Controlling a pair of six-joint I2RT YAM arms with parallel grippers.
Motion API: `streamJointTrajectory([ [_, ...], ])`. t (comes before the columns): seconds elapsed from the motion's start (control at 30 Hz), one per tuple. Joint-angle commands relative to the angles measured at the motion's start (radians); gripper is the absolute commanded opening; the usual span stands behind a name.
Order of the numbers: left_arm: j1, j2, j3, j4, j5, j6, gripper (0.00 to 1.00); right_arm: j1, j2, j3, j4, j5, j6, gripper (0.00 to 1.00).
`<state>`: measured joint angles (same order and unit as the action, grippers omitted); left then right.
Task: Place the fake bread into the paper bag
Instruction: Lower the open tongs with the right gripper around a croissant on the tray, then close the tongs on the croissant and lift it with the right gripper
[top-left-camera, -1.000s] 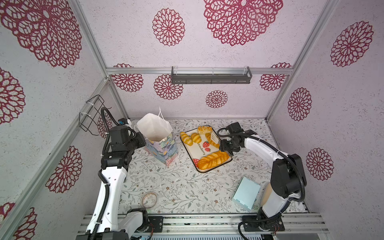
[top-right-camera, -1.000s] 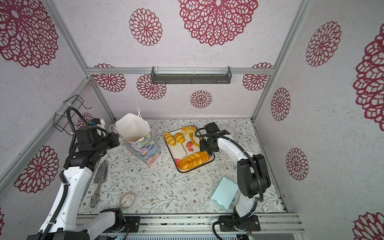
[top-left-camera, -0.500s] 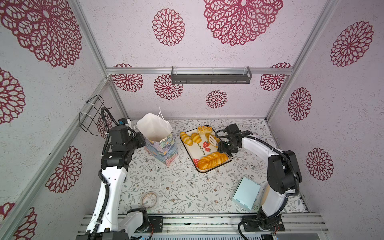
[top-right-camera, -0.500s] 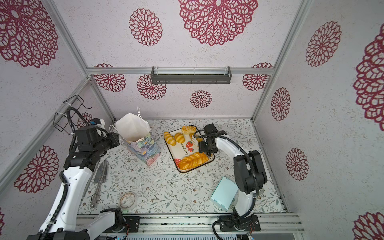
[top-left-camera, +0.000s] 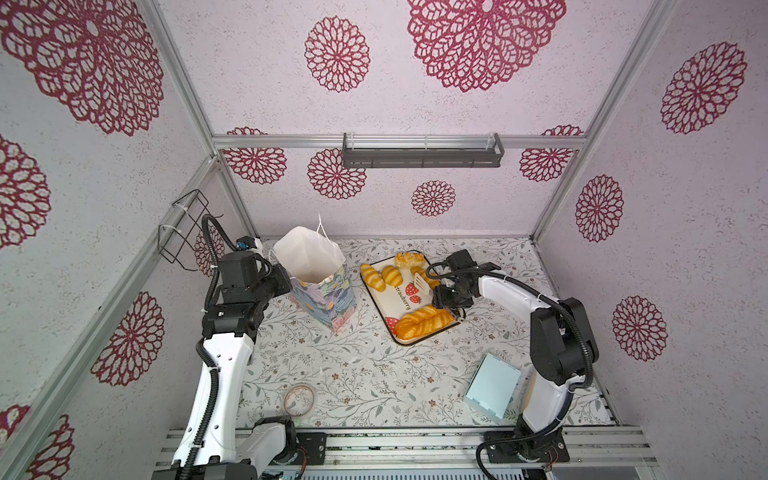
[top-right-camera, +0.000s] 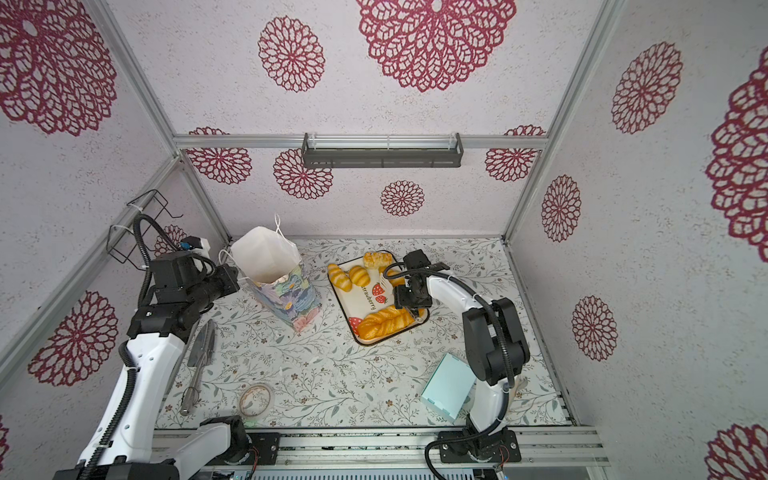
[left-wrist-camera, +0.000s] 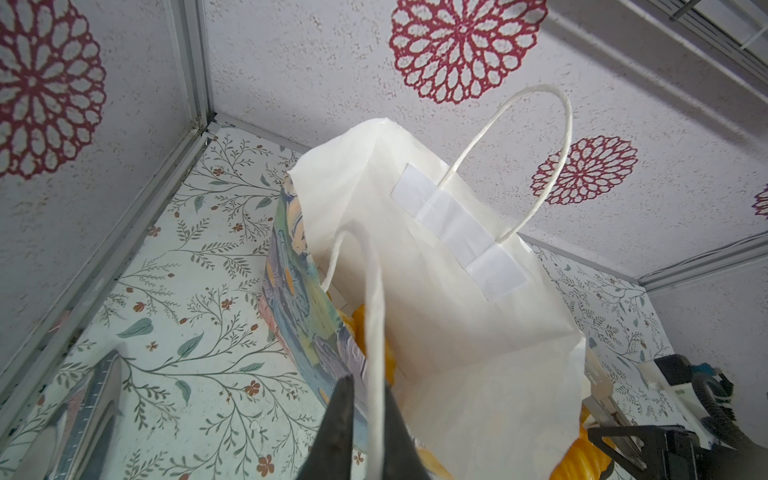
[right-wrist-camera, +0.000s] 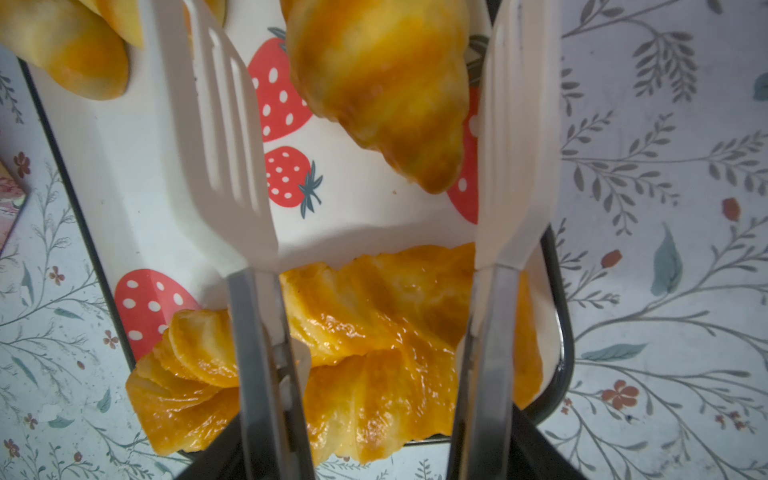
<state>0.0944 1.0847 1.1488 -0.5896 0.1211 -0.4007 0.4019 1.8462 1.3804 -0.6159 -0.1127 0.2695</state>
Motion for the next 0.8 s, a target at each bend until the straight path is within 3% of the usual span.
streamJointTrajectory([
  [0.0, 0.008, -0.017, -0.007, 0.005, -0.008, 0.0, 0.13, 0.003, 0.003, 0.037, -0.004, 0.006, -0.022, 0.69],
  [0.27, 0.011, -0.015, -0.007, 0.007, -0.005, 0.0, 0.13, 0.018, 0.025, 0.068, -0.024, 0.023, -0.035, 0.68],
  [0.77, 0.014, -0.014, -0.008, 0.008, 0.002, -0.003, 0.13, 0.034, 0.013, 0.078, -0.038, 0.094, -0.041, 0.55],
])
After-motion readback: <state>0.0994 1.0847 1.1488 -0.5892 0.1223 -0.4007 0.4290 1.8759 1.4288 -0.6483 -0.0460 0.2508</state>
